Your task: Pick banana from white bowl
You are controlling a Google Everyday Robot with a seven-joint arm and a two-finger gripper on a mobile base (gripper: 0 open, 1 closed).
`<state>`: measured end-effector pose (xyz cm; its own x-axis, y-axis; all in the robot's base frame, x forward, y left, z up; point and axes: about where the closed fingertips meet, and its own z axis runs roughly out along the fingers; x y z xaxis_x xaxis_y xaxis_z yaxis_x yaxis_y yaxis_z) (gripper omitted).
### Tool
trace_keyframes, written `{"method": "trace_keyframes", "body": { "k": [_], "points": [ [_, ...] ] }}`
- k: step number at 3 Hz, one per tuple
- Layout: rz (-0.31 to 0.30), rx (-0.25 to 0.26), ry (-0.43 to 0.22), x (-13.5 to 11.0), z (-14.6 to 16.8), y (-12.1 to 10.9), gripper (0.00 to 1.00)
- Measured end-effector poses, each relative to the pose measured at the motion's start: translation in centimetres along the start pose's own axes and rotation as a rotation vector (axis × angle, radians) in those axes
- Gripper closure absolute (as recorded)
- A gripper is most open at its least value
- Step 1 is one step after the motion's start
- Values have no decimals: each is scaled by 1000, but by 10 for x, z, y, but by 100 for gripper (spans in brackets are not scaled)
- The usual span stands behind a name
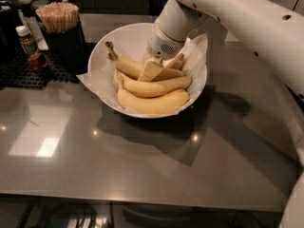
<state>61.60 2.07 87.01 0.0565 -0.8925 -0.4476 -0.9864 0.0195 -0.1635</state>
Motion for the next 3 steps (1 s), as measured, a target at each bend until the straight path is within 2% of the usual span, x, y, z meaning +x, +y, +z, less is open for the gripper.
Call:
{"method": "trace_keyframes", "body": {
  "k": [3],
  "points": [
    [-1, 4, -1, -1, -2, -1, 10]
  ]
}}
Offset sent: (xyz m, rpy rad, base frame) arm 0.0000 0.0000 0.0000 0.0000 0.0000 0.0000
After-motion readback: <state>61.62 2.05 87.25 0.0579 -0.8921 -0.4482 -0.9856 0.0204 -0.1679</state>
